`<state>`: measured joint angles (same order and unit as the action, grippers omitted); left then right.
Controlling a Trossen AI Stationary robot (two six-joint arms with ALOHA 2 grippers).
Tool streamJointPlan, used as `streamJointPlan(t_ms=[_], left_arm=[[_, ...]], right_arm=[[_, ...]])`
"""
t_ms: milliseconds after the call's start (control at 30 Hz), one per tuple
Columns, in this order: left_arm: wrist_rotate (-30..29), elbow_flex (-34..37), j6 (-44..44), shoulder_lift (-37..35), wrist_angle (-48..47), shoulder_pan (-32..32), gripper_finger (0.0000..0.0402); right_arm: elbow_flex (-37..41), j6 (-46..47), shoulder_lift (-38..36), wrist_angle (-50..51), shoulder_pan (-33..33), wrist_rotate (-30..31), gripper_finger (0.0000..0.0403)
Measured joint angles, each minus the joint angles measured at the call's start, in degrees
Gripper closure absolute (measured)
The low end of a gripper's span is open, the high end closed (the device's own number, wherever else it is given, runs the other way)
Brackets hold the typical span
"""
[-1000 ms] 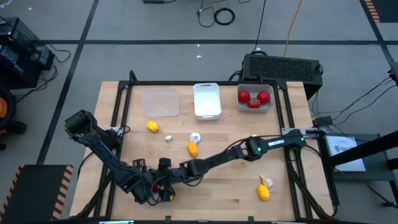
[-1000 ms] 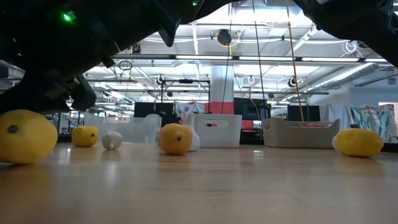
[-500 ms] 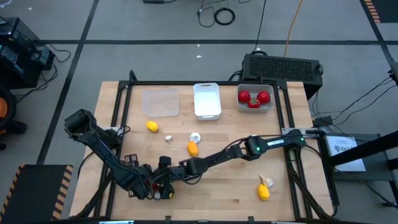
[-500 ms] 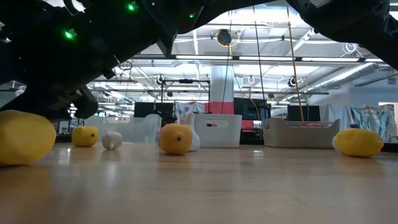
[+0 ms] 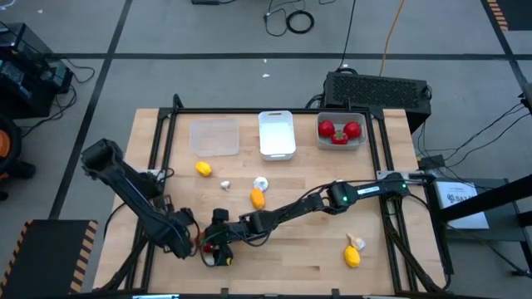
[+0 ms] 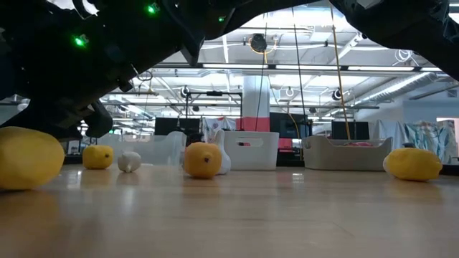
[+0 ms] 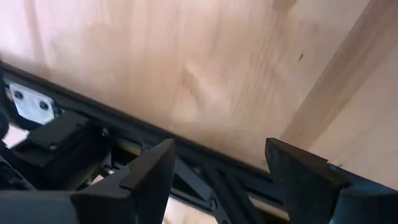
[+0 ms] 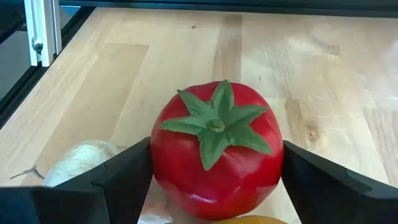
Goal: Sort produce into baskets
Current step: Put the red tomato into the gray bin
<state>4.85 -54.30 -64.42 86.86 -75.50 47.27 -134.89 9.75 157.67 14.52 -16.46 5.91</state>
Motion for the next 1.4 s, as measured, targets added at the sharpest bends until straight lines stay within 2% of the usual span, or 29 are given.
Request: streamJointPlan(t_ms=[200, 400, 667, 833, 1100, 1233, 1400], left_arm=[[-6.6, 0.0, -4.2, -6.2, 0.5, 1.3, 0.0146], [-14.3, 0.1, -5.3, -11.3, 4.2, 3.7, 0.0146], [-25.3, 0.1, -5.4, -15.2, 9.9, 7.2, 0.0146], [-29.6, 0.1, -5.2, -15.3, 10.0, 8.3, 0.0146], [-34.2, 1.1, -5.1, -15.3, 10.6, 9.4, 0.0146], [-37.6, 3.7, -3.5, -15.5, 12.2, 8.6, 0.0146], [-45.1, 7.6, 0.4, -16.2, 18.5, 5.4, 0.0146]], right_arm=[[0.0, 0.0, 0.0, 0.0, 0.0, 0.0, 0.0088], [0.1, -1.9, -1.0, 0.0, 0.0, -0.1, 0.0112], [0.3, -3.2, -7.5, 8.2, 0.1, 0.4, 0.0115], [0.1, -4.2, -12.2, 10.8, 0.4, 3.7, 0.0115], [0.1, -4.9, -18.1, 29.2, 0.7, 14.5, 0.0115], [0.0, -4.6, -20.6, 40.8, 2.5, 15.2, 0.0115], [0.0, -1.9, -23.2, 55.6, 7.1, 16.9, 0.0115]])
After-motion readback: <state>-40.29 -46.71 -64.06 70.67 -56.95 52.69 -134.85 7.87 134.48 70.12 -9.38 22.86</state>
